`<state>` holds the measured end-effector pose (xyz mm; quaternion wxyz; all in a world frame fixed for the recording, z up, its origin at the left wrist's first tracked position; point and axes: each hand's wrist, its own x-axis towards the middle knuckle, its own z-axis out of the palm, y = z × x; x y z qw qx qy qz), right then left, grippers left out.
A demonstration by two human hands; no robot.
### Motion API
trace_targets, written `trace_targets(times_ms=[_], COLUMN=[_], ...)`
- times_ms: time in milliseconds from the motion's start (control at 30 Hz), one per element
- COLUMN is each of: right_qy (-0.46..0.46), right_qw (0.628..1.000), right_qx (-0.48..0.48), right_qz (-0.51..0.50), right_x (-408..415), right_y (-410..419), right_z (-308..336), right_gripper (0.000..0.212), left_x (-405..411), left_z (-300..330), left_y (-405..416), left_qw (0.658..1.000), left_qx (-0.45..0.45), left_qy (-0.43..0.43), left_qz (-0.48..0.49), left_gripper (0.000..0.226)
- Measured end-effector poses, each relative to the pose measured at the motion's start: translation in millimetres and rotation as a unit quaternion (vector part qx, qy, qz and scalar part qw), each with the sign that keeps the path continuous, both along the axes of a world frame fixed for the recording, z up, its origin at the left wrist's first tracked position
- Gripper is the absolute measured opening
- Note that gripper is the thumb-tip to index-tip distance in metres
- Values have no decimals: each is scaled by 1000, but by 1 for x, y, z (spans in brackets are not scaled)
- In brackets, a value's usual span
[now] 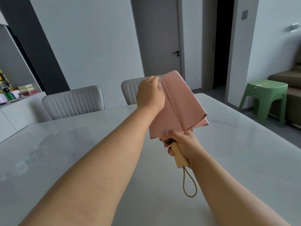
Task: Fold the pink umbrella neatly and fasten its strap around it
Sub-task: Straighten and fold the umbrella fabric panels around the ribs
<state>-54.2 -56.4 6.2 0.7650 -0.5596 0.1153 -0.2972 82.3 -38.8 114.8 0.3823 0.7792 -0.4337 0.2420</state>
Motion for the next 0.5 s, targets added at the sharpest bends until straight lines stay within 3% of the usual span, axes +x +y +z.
trace_targets(times_ms=[133,267,333,433,500], right_qy=[3,20,20,9,12], right_qw=[1000,999,999,998,997], right_qx=[-6,-25,-24,-19,-31], right_qz=[12,19,27,52,67], right_x=[0,1,0,-1,-2], right_y=[4,4,3,5,7], right_z=[1,0,0,1,2], right_gripper=[41,40,36,36,36], left_x=[3,0,0,9,12], left_z=[-24,-34,-41,-57,-64], left_y=[-2,2,8,18,23], left_qw=[993,956,915,799,741], left_qx=[71,-18,-87,-180,-196], left_qy=[85,276,369,533,589], left_qz=[-41,-96,-136,-213,-255], left_gripper=[52,66,71,81,76])
